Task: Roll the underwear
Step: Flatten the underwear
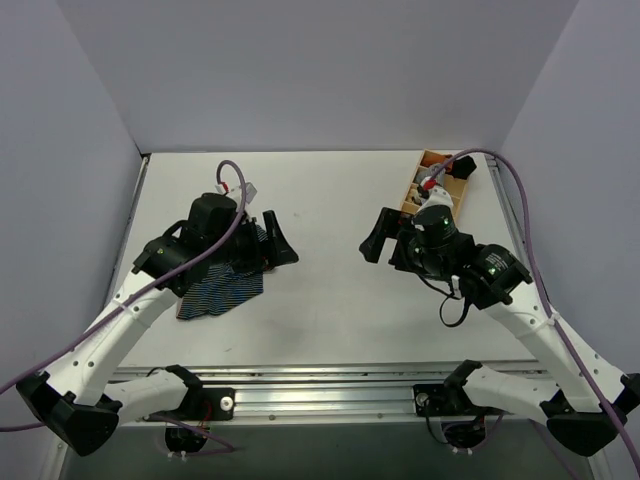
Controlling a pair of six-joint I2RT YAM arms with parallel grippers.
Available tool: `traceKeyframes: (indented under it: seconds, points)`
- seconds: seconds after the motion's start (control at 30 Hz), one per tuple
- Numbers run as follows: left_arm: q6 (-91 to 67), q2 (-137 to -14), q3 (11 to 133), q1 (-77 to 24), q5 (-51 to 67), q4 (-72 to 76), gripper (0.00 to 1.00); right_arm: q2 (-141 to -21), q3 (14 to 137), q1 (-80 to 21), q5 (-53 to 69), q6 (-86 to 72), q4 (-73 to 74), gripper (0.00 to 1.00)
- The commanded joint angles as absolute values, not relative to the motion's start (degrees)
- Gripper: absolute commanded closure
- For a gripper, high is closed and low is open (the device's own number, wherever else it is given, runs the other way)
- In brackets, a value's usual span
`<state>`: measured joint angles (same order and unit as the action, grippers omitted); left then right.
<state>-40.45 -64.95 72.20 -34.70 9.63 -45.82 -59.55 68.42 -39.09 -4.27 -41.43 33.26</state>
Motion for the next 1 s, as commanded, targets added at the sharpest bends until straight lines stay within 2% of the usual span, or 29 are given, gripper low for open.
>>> traceKeyframes:
  seconds: [0.0,0.17,0.3,0.5,0.53,0.6,0.7,0.8,0.83,0.97]
  points:
    - [-42.37,-63.63,73.20,-32.26,11.68,-43.42,0.06,-60.38,73.82,-39.38,-8.61,-39.29,36.56,0.00]
    - [-39.21,-66.44,81.29,-29.53,10.38,-50.00,0.06,-62.05,76.28,-39.38,-9.23,-37.88,37.70,0.00]
    - [-39.64,-67.50,82.80,-26.38,6.69,-55.79,0.06,-61.87,76.82,-39.29,-10.02,-37.53,38.32,0.00]
    - [-39.99,-68.38,73.14,-9.78,8.70,-61.87,0.01,-61.35,73.84,-39.29,-2.12,-31.03,34.90,0.02]
    - [-39.82,-68.38,71.82,-7.84,8.44,-62.14,0.06,-61.61,73.22,-39.29,-1.50,-30.50,33.33,0.02]
    - [-39.64,-68.20,67.97,-3.09,6.86,-61.97,0.08,-63.97,72.69,-39.29,-1.15,-30.32,32.26,0.04]
    - [-39.03,-68.99,62.78,1.73,8.78,-59.25,0.11,-69.32,74.17,-39.29,-1.32,-30.50,31.47,0.09]
    - [-38.67,-72.06,59.34,2.46,7.65,-56.88,0.13,-73.90,76.37,-39.29,-0.62,-30.76,30.06,0.18]
    - [-38.50,-72.85,57.24,2.55,7.56,-56.17,0.14,-74.79,76.81,-39.29,1.30,-30.94,28.84,0.25]
    - [-39.46,-77.68,53.18,2.55,8.17,-51.78,0.21,-76.11,77.96,-39.38,3.86,-31.73,26.19,0.38]
